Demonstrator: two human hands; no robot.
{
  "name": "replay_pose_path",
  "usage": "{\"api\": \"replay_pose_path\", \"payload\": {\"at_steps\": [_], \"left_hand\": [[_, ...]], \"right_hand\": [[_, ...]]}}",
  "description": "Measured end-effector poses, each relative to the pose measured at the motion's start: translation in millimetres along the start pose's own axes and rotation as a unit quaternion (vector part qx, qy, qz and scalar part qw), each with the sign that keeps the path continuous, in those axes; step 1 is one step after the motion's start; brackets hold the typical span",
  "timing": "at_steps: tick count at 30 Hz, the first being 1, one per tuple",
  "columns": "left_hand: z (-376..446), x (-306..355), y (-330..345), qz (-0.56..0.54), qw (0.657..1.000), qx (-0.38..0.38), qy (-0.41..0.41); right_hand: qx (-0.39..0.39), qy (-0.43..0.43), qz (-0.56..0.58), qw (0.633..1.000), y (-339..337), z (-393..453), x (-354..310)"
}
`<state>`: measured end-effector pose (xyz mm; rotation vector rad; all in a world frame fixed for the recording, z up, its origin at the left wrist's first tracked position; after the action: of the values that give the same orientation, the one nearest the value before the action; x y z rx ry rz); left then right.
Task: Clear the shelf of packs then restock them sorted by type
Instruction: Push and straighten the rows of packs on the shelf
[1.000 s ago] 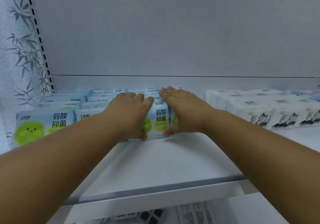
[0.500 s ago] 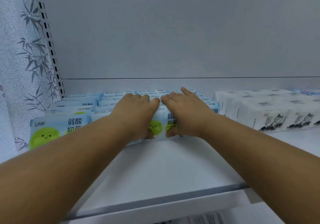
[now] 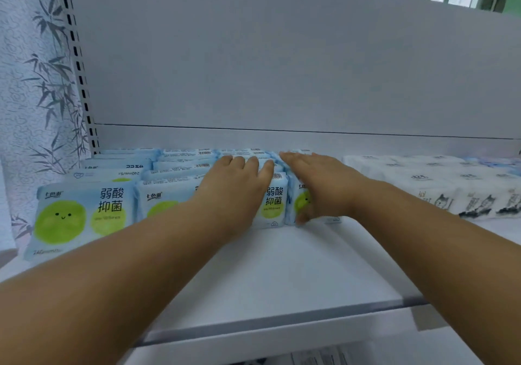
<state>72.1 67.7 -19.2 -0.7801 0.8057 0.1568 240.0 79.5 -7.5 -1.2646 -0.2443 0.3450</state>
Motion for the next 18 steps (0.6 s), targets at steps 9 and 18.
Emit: {"api": "replay_pose_path", "payload": {"at_steps": [9, 18], "left_hand": [[9, 5, -6, -0.026, 0.998, -0.044, -0.023], [20, 14, -8, -0.064, 0.992, -0.109, -0.023]], "right_hand": [[0.01, -0.033, 0.03, 0.999, 0, -2, 8], [-0.048, -0.018, 0.002, 0.999, -3, -6, 33]]}}
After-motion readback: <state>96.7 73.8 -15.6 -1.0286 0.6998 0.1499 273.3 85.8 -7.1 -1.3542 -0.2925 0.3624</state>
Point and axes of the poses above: each hand's wrist, its own z-axis towards the middle knuckle, its own y-axis out of the palm, x = y × z, the point moved 3 cm from there along z, towards the middle knuckle, and after that the axes turned 14 degrees about z, right-handed, at the moved point
